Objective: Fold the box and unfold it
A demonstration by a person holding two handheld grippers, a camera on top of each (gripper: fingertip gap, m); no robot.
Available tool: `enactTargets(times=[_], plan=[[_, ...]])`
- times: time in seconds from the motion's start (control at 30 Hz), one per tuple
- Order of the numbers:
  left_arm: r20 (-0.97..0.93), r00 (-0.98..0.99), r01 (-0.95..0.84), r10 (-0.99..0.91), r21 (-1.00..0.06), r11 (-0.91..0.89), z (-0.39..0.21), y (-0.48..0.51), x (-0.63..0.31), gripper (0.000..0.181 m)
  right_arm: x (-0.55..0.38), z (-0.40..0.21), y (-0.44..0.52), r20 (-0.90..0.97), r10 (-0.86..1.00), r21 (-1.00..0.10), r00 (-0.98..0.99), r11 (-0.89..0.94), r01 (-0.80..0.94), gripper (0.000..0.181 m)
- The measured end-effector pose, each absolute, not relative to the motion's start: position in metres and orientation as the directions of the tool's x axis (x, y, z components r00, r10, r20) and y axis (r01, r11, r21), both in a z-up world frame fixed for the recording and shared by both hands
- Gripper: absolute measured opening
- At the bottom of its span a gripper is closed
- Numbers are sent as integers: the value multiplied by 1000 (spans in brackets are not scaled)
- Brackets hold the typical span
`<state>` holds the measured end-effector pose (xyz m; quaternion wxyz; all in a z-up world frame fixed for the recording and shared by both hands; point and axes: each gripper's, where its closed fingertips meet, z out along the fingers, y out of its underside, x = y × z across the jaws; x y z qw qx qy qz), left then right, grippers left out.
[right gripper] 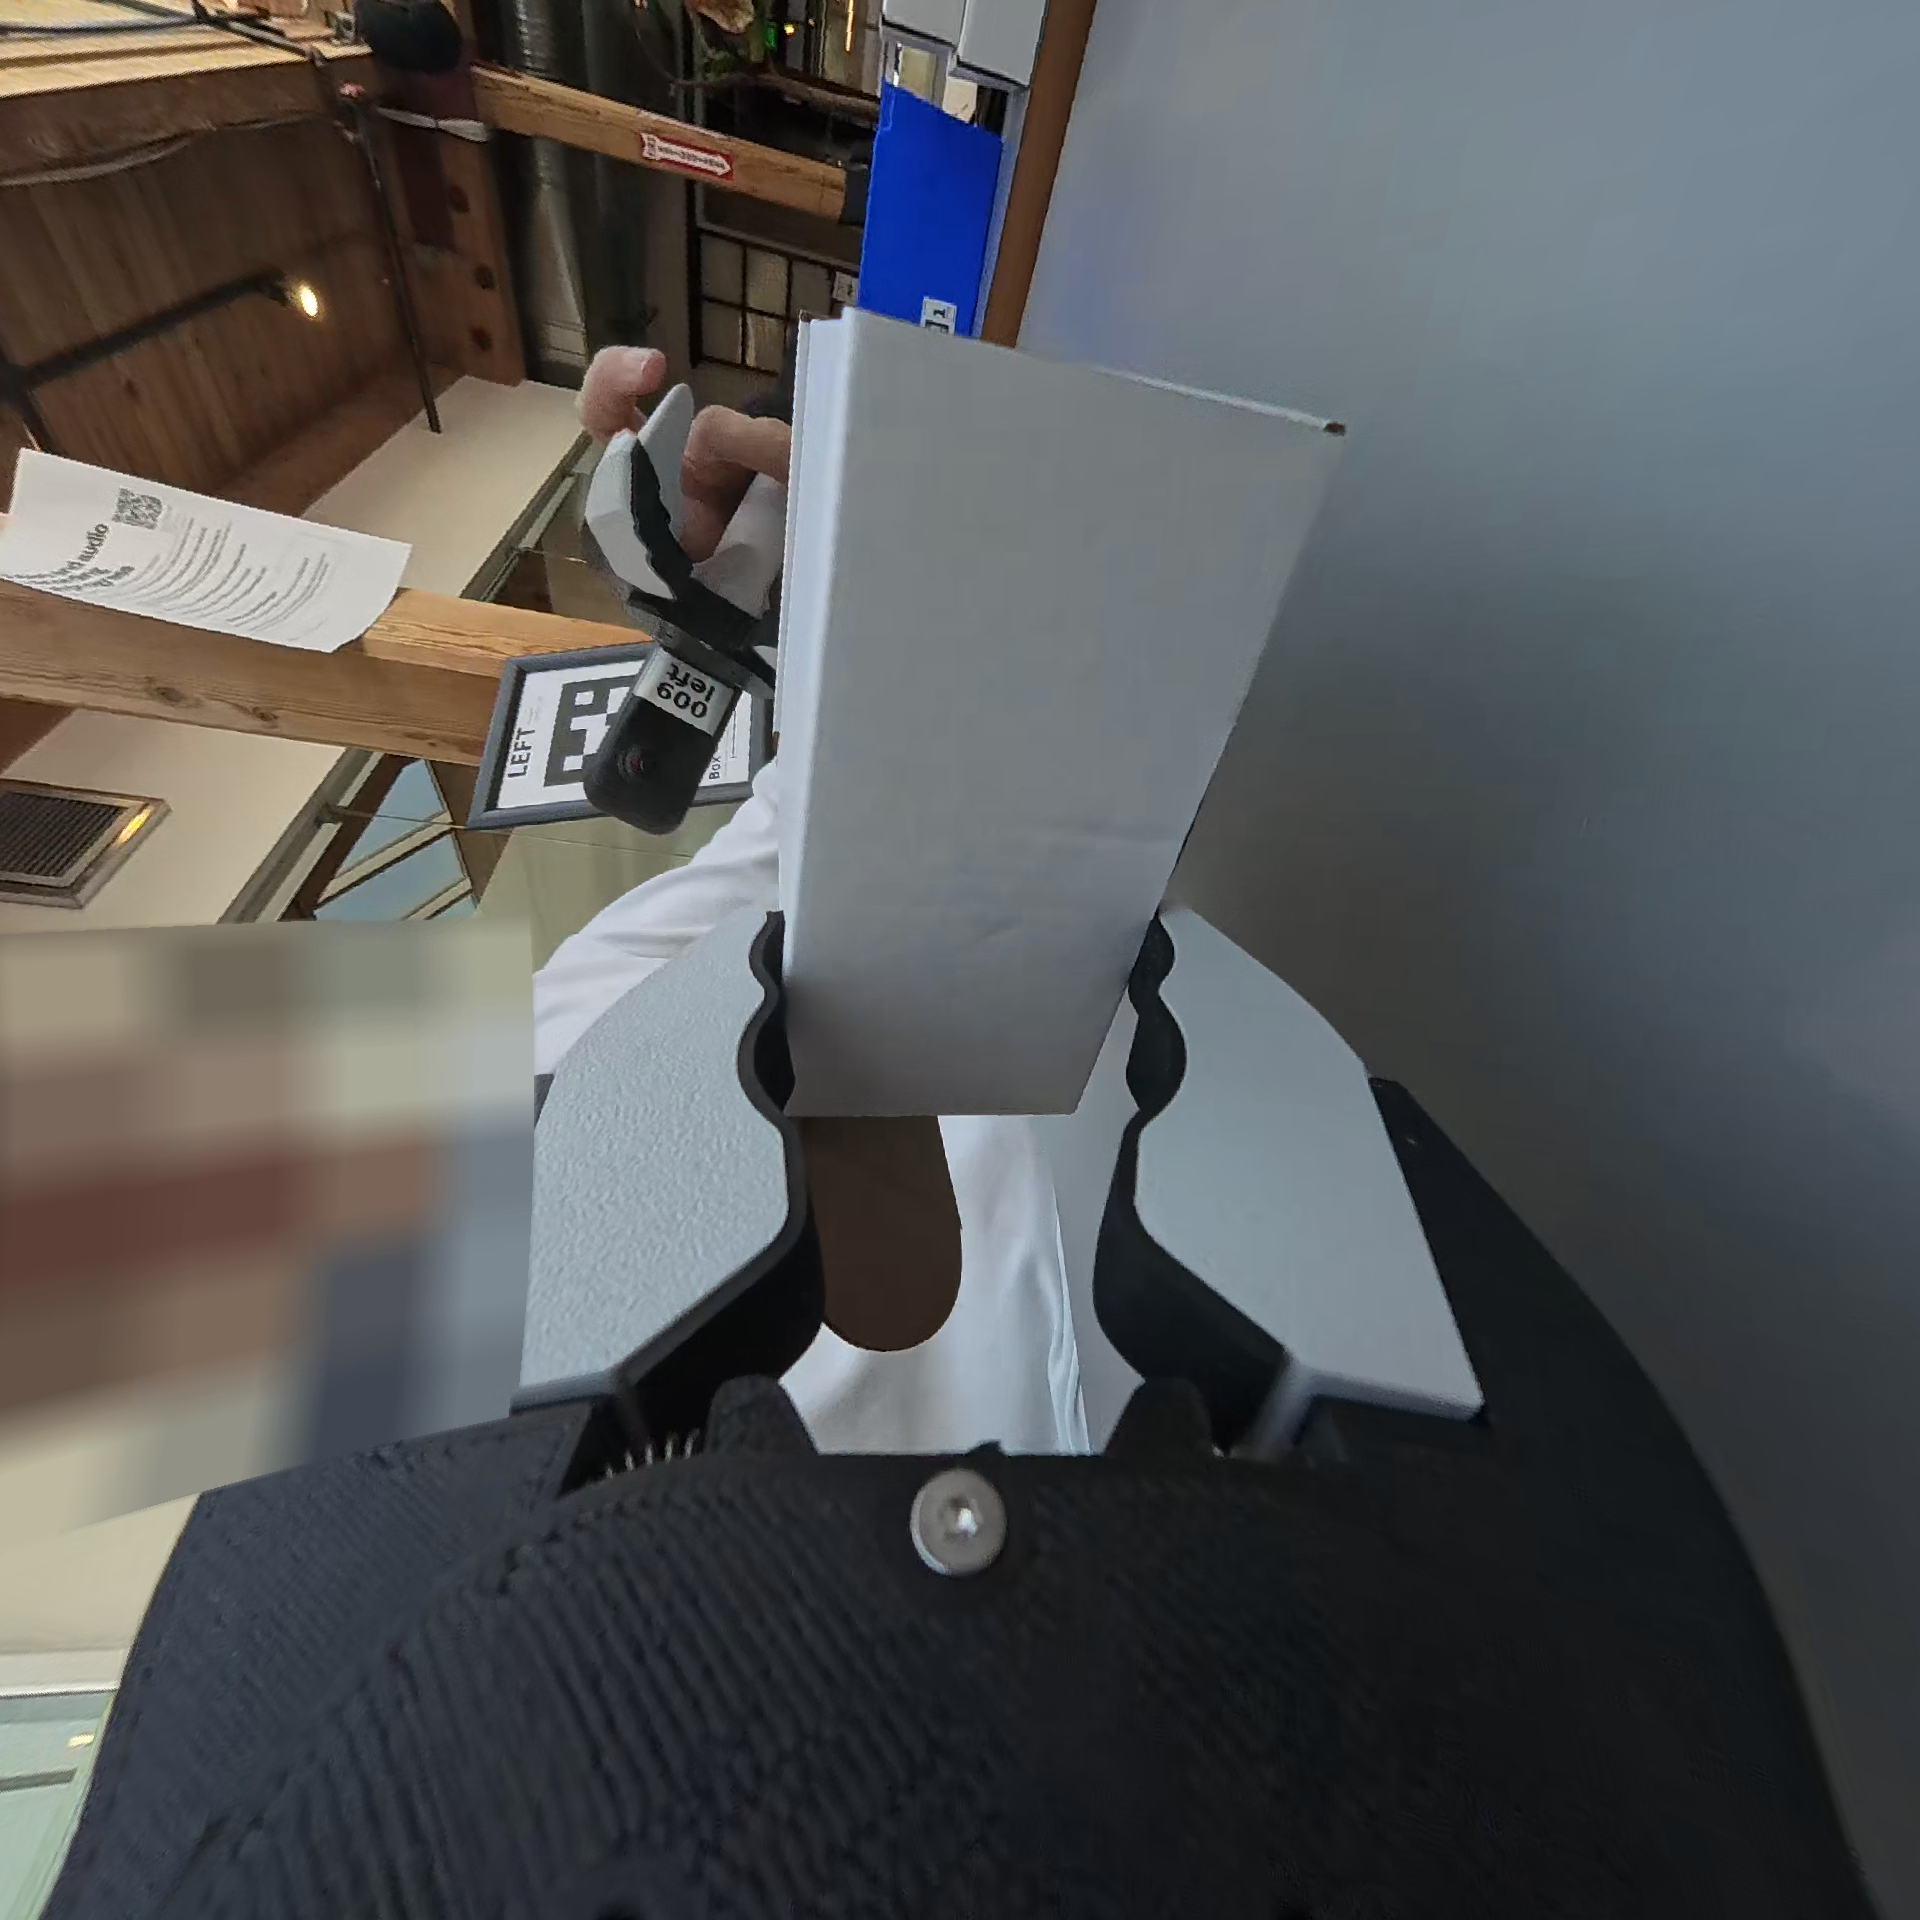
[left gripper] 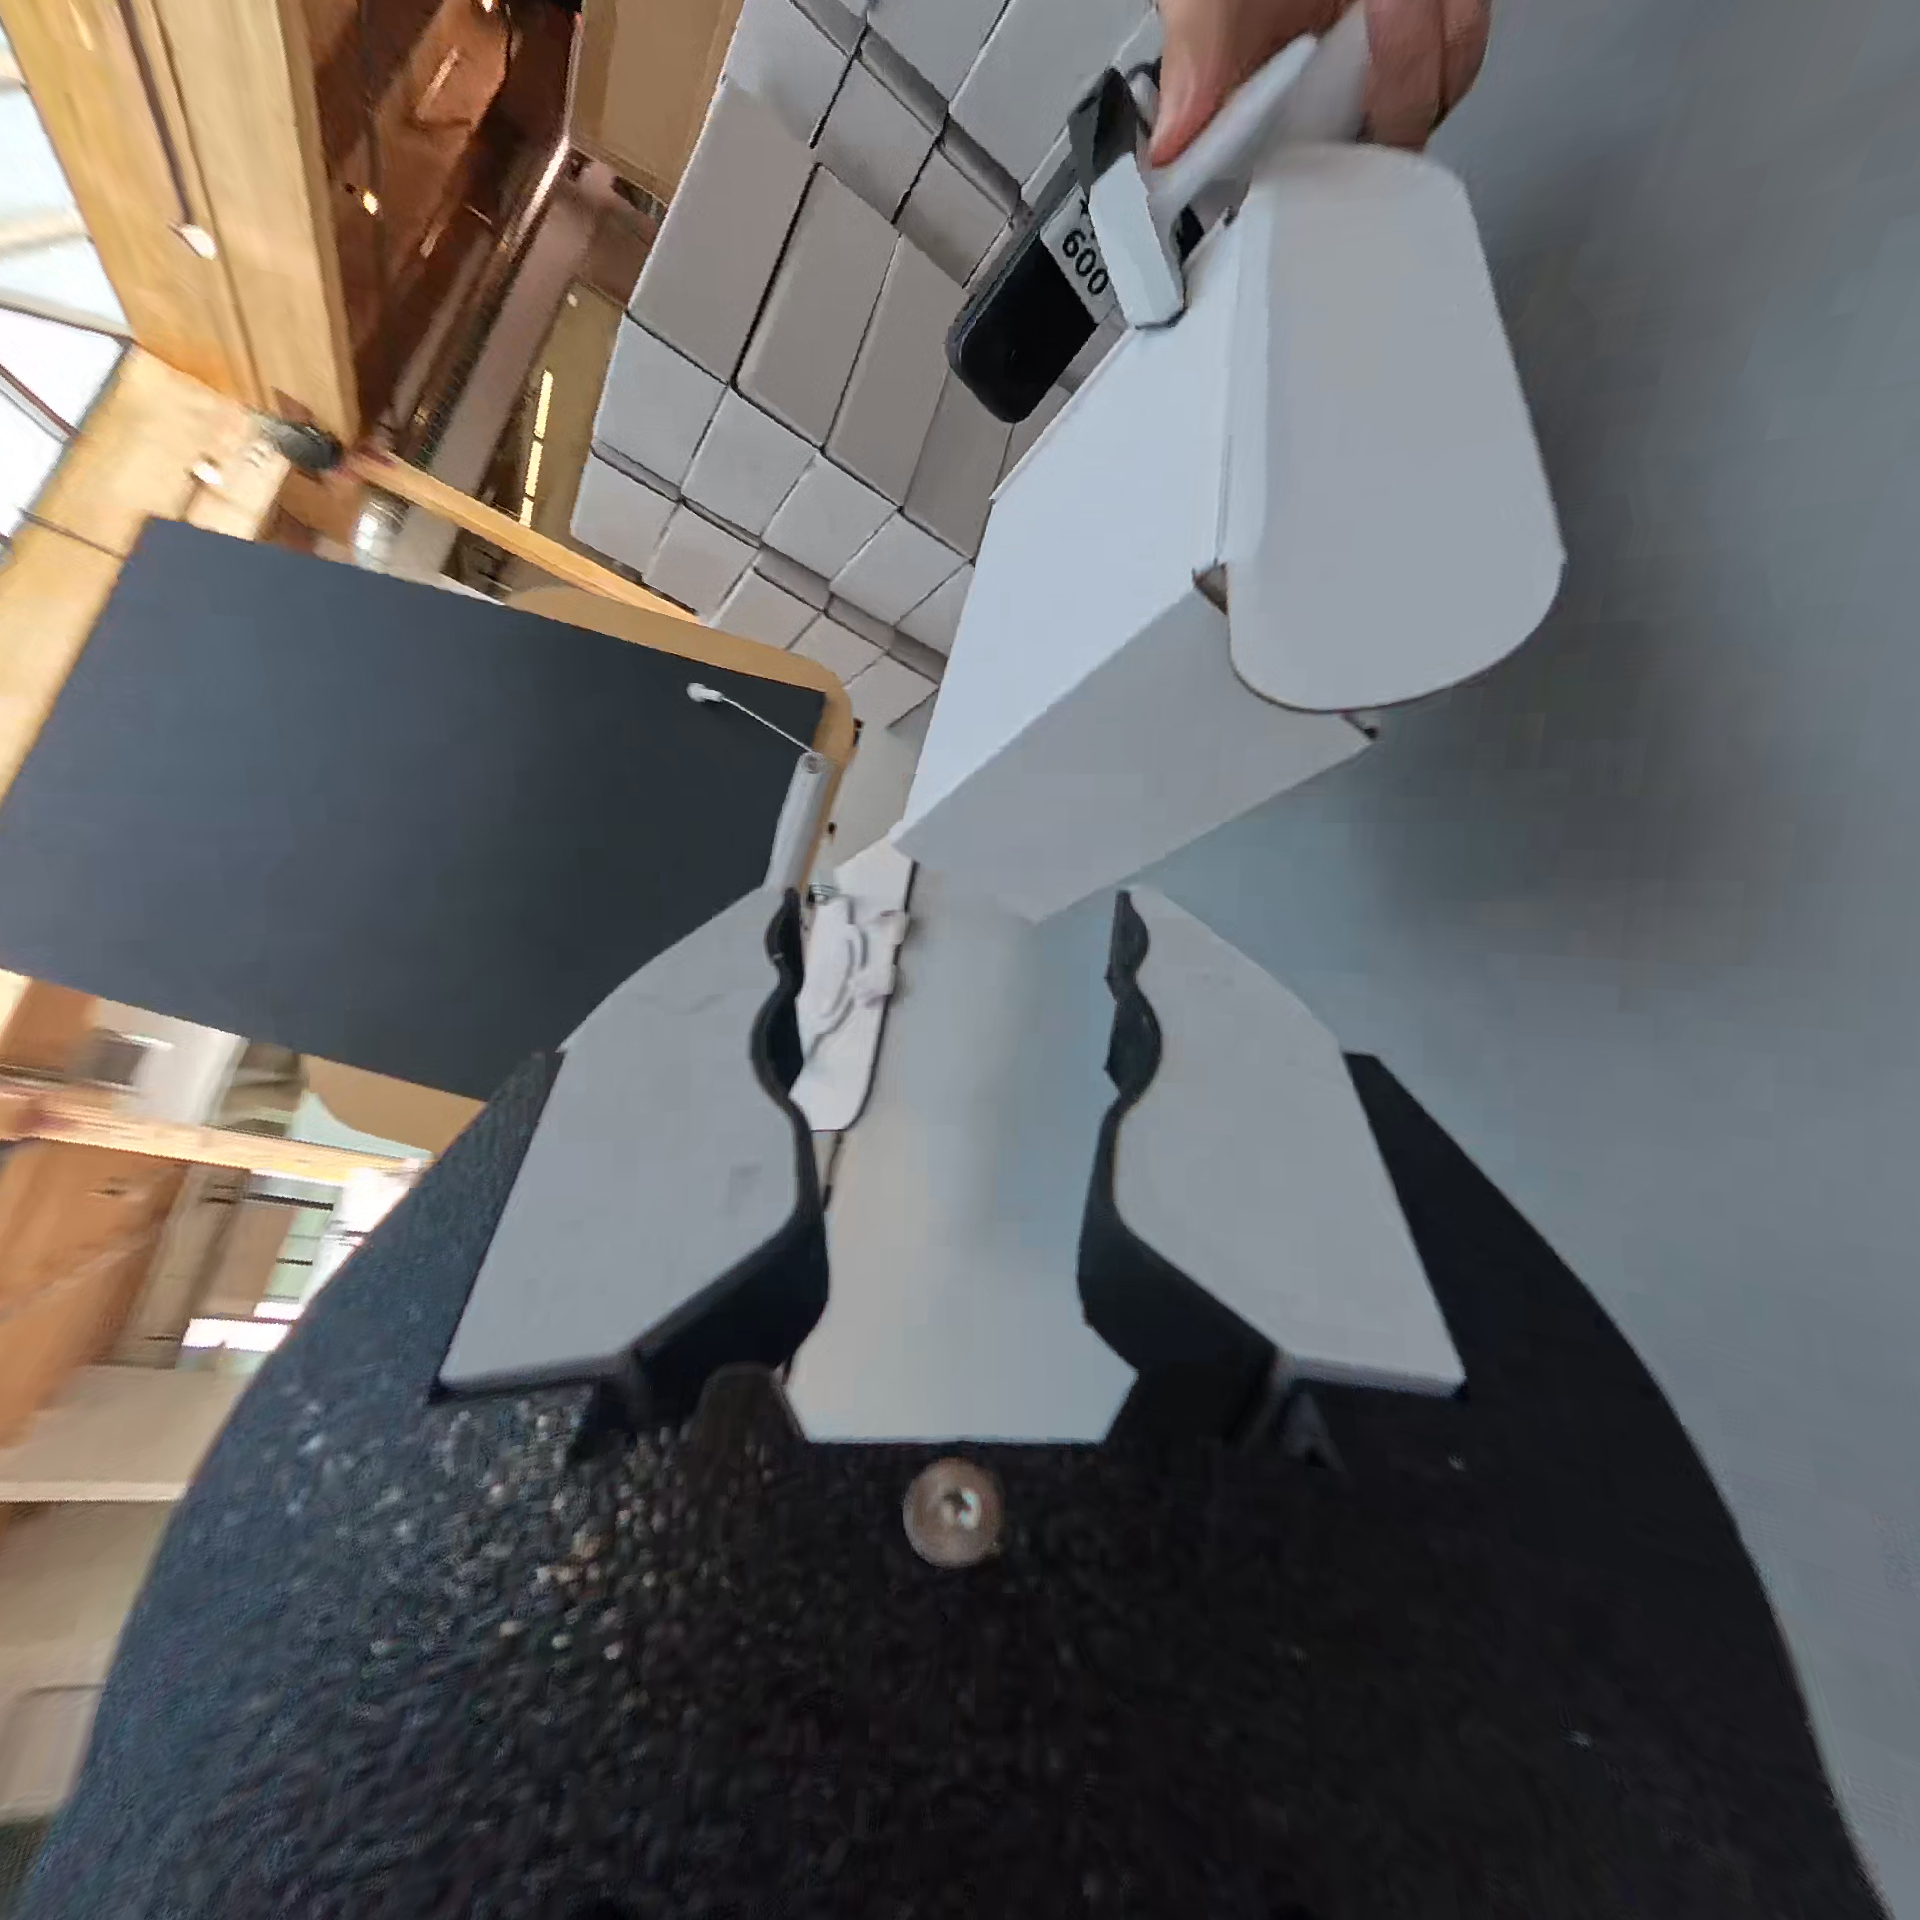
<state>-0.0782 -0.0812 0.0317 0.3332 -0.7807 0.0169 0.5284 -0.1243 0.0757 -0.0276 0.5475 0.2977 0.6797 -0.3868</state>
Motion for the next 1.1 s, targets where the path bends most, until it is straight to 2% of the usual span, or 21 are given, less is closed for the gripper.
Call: enactTargets(times=[0.03, 0.1, 0.17, 0.2, 0.3, 0.4, 0.63, 1.03, 1.1], plan=[[-897, 364, -413, 249, -395, -821, 29, -79, -77, 67, -123, -28, 75, -976, -18, -194, -217, 526, 828, 67], [-963, 253, -465, 89, -201, -862, 19, -68, -74, 79, -119, -25, 73, -978, -42, -196, -205, 528, 827, 67], [-986, 167, -495, -20, -67, -866, 8, -55, -71, 91, -115, -22, 70, -979, -52, -194, -197, 533, 824, 68], [-992, 114, -515, -55, -12, -857, 6, -48, -69, 92, -114, -21, 69, -980, -54, -192, -193, 534, 823, 68], [-991, -28, -583, -129, 121, -804, 4, -31, -60, 92, -104, -17, 70, -979, -71, -198, -192, 573, 795, 65], [-981, -88, -600, -172, 190, -777, 2, -27, -59, 95, -94, -15, 72, -975, -74, -209, -207, 615, 761, 65], [-962, -142, -704, -232, 263, -660, -1, -5, -36, 86, -79, -14, 66, -972, -85, -219, -220, 674, 706, 65], [-953, -151, -708, -263, 290, -643, -1, 8, -33, 96, -73, -9, 50, -972, -89, -220, -220, 686, 693, 64], [-947, -178, -700, -269, 314, -642, 1, 10, -34, 86, -73, -9, 52, -969, -90, -227, -229, 688, 690, 64]])
